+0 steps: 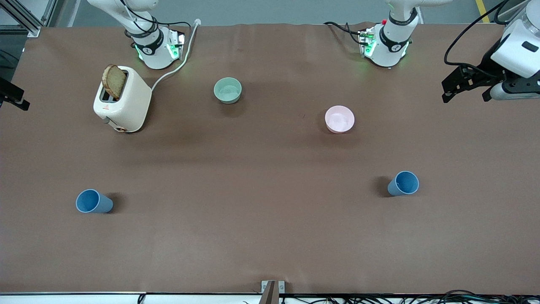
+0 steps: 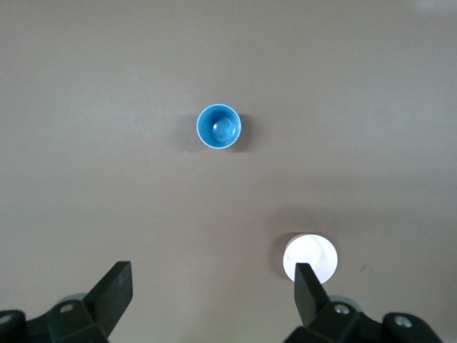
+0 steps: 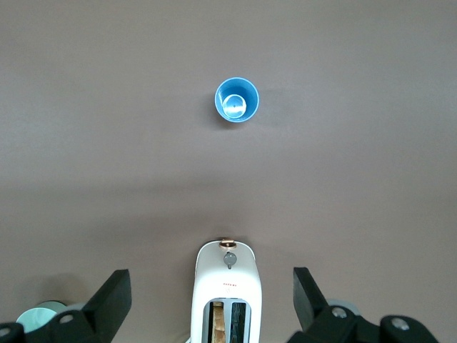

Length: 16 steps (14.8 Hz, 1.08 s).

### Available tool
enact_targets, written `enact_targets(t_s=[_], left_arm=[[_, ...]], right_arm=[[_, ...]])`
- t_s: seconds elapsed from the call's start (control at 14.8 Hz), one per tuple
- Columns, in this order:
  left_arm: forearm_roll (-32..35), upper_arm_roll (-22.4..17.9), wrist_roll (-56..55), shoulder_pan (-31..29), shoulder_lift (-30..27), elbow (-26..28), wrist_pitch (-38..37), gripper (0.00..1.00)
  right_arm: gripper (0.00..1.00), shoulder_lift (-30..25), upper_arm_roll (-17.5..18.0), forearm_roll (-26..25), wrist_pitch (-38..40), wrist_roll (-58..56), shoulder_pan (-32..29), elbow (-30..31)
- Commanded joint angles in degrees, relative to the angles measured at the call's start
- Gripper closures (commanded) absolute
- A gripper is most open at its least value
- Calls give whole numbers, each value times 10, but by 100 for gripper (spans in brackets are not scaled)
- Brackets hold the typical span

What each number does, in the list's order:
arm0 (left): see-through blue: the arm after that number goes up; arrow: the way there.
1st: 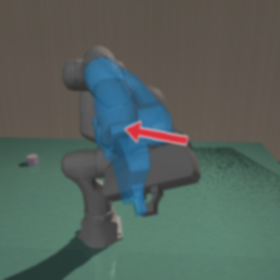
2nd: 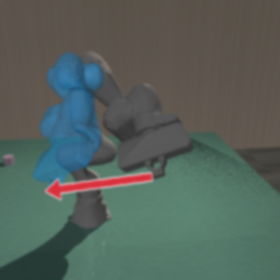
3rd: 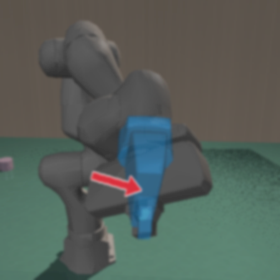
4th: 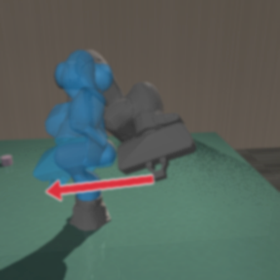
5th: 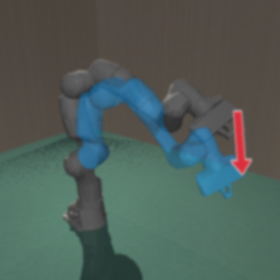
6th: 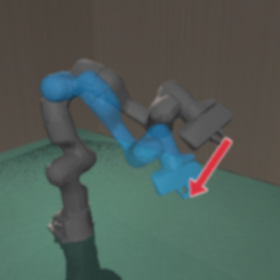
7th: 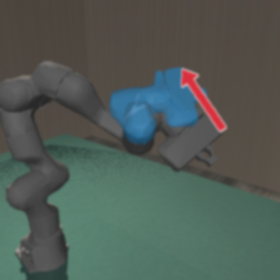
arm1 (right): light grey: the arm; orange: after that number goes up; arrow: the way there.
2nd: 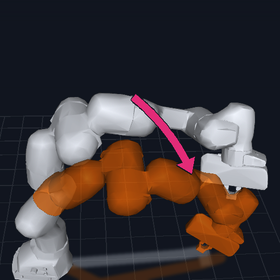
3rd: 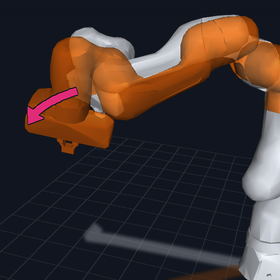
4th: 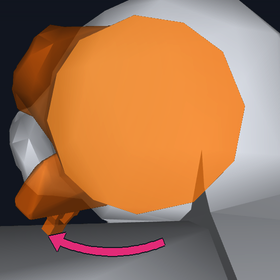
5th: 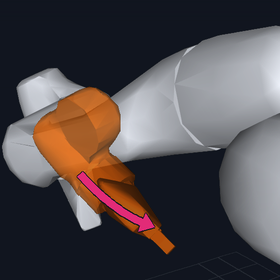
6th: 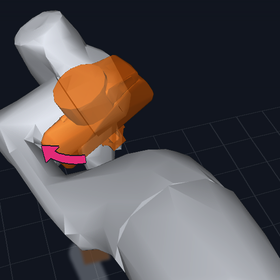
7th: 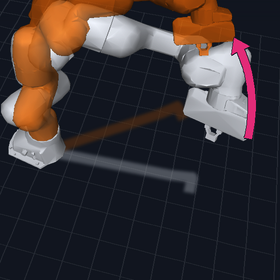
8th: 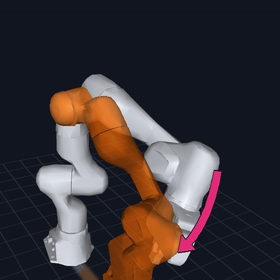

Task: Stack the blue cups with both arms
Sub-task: 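Move the right gripper down over the blue cup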

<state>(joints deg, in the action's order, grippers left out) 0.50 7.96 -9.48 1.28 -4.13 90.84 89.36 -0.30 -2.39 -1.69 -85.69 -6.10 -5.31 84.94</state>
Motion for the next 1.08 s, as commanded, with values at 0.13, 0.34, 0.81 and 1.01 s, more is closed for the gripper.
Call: enact_targets(t_s=[0.13, 0.34, 0.81, 1.01], left_arm=[[0, -1, 22, -4, 25, -23, -16, 0], [-1, -5, 46, -14, 75, -22, 13, 0], [-1, -1, 61, -56, 200, 71, 264, 0], [1, -1, 75, -58, 246, 93, 306, 0]], right_arm=[[0, -2, 10, 1, -3, -1, -14, 1], [0, -1, 10, 1, -3, -1, -15, 1], [0, 69, 10, 8, -72, -22, -48, 4], [0, 128, 10, 8, -141, -39, -55, 4]])
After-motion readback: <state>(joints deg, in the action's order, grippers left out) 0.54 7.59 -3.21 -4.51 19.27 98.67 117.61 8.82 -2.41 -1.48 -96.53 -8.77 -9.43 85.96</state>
